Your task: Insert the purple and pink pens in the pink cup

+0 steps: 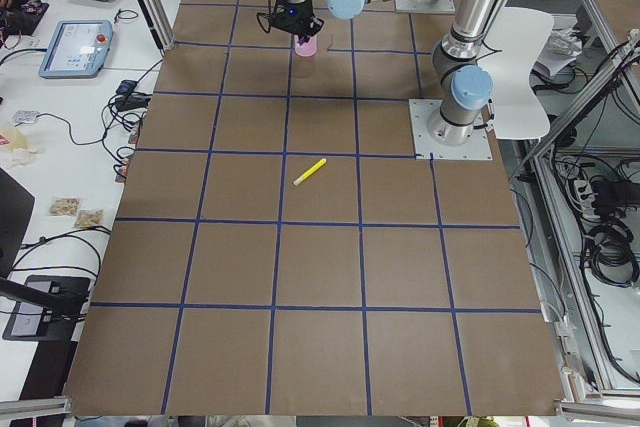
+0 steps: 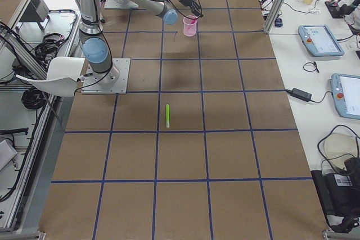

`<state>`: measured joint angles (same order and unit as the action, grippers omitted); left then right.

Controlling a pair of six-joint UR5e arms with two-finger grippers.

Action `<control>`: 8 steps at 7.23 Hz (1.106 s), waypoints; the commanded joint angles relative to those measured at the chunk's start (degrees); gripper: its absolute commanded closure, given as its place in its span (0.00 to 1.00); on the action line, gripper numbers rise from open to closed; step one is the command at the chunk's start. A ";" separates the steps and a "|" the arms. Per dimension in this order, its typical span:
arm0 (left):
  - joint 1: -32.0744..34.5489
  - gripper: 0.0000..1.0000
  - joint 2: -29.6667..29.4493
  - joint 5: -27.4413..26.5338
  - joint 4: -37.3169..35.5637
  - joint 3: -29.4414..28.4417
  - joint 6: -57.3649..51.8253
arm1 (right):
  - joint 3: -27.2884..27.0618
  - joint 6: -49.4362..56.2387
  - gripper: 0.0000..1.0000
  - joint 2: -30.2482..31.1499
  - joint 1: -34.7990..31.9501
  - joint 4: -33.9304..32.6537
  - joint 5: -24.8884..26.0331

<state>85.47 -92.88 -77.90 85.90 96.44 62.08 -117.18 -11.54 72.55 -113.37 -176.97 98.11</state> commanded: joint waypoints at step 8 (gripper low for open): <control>25.08 1.00 -13.10 -16.11 -17.78 0.42 40.45 | 31.60 18.93 0.02 1.63 27.77 63.23 -8.28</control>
<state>108.06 -103.19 -90.44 68.86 97.37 97.51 -92.84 7.30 73.92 -86.33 -125.97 89.59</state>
